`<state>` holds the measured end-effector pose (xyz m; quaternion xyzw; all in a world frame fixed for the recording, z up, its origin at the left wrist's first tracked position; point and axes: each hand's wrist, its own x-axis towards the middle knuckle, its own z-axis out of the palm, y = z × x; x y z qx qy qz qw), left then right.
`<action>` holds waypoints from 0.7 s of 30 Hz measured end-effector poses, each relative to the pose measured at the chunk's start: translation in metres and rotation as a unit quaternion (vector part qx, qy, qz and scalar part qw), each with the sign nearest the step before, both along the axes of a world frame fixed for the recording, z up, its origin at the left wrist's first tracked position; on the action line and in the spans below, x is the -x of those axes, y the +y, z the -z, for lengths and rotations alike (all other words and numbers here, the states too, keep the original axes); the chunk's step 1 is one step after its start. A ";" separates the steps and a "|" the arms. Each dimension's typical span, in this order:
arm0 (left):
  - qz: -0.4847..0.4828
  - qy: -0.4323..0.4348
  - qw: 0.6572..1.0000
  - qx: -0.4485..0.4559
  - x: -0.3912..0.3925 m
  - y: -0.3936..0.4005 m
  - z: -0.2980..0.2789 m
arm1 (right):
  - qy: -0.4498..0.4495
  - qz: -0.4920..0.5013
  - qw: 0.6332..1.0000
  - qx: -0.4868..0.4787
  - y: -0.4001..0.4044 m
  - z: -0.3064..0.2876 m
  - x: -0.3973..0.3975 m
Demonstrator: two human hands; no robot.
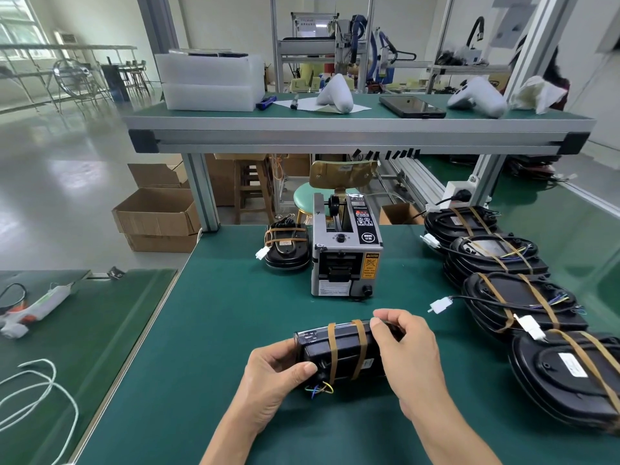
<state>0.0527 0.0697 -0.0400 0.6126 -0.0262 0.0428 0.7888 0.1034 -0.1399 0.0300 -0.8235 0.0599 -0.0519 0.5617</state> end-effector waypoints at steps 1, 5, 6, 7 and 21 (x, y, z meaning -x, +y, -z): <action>0.001 0.000 1.000 0.000 0.000 0.000 0.000 | -0.004 -0.001 1.000 -0.006 -0.001 0.002 0.000; -0.001 0.002 1.000 -0.004 0.000 -0.001 0.001 | -0.016 0.006 1.000 -0.025 0.000 0.008 0.002; -0.002 0.002 1.000 -0.003 -0.001 0.000 0.001 | -0.018 0.009 1.000 -0.019 0.001 0.009 0.002; -0.002 0.003 1.000 -0.004 -0.001 0.000 0.001 | -0.019 0.013 1.000 -0.015 0.002 0.009 0.002; 0.000 0.000 1.000 -0.014 0.000 0.000 0.004 | -0.029 -0.001 1.000 0.004 0.001 0.011 -0.005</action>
